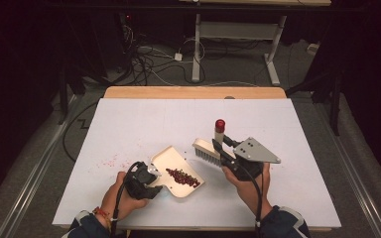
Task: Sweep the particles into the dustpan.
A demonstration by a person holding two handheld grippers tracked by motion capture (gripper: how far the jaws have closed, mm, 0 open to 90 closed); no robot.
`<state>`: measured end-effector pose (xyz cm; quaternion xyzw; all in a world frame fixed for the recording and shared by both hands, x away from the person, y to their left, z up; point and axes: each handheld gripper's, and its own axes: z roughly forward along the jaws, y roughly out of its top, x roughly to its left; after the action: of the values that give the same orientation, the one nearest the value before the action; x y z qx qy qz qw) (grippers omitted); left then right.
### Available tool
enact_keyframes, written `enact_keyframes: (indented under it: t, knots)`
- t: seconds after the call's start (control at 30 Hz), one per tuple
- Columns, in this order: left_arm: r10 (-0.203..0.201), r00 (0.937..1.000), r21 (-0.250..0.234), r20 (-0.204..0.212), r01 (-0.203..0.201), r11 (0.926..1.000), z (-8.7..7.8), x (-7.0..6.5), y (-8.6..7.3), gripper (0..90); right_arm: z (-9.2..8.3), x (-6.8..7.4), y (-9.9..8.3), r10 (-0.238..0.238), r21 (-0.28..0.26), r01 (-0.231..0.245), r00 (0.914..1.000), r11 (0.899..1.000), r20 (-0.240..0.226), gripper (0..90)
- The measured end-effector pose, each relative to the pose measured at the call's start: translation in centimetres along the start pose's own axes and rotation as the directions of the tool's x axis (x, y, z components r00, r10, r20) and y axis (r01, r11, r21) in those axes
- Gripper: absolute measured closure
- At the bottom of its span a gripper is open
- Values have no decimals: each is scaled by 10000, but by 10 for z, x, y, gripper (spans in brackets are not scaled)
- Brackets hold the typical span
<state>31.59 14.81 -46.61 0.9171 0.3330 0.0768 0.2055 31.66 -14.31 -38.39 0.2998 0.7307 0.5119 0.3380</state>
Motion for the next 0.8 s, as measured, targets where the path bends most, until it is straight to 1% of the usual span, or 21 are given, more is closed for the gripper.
enact_keyframes:
  t: [0.03, 0.1, 0.17, 0.2, 0.23, 0.3, 0.37, 0.4, 0.47, 0.57, 0.63, 0.7, 0.77, 0.8]
  knots:
    - [-11, 10000, -16, 1, 11, 10000, 0, 0, 0, 640, 6, 0, -1, -39, 5, 39, 10000, 10000, -2, 705]
    - [-57, 10000, -36, 62, 58, 10000, 0, 1, -1, 641, 16, -2, -1, 97, -83, -98, 9999, 9999, -63, 706]
    - [-100, 9998, -47, 177, 101, 9999, 0, 3, -1, 641, 27, -3, 1, -136, -180, 137, 9999, 9997, 73, 705]
    - [-126, 9996, -33, 241, 127, 9999, 0, 3, -1, 641, 33, -5, 1, -186, -210, 190, 9996, 9996, 192, 705]
    - [-142, 9995, -25, 297, 143, 9999, 0, 4, -1, 641, 40, -6, 2, -144, -128, 146, 9997, 9998, 204, 705]
    - [-155, 9993, -11, 350, 155, 9999, 0, 5, -1, 642, 53, -7, 2, -172, -21, 172, 9999, 9999, -5, 705]
    - [-171, 9991, 4, 381, 171, 9999, 0, 6, -1, 641, 65, -6, 1, -165, 252, 172, 9995, 9995, -264, 706]
    - [-193, 9990, 13, 392, 193, 9998, -1, 7, -1, 642, 69, -4, 0, -240, 353, 255, 9988, 9991, -417, 706]
    - [-368, 9981, -54, 497, 372, 9993, -3, 11, -2, 642, 71, -2, 0, -163, 363, 188, 9975, 9992, -680, 706]
    - [-482, 9976, -26, 489, 484, 9988, -1, 15, -6, 642, 70, 0, 1, -174, 427, 214, 9957, 9989, -912, 705]
    - [-454, 9979, -12, 470, 455, 9990, -2, 15, -6, 642, 66, 1, -1, -174, 405, 213, 9954, 9990, -938, 705]
    - [-453, 9979, 9, 466, 453, 9990, -2, 15, -6, 642, 62, 1, -2, -81, 393, 125, 9938, 9991, -1106, 705]
    - [-463, 9980, 25, 436, 462, 9989, -2, 15, -5, 642, 57, 4, -1, 201, 452, -144, 9915, 9989, -1286, 705]
    - [-466, 9980, 38, 417, 465, 9989, -2, 14, -5, 642, 55, 6, -1, 190, 447, -130, 9906, 9989, -1358, 705]
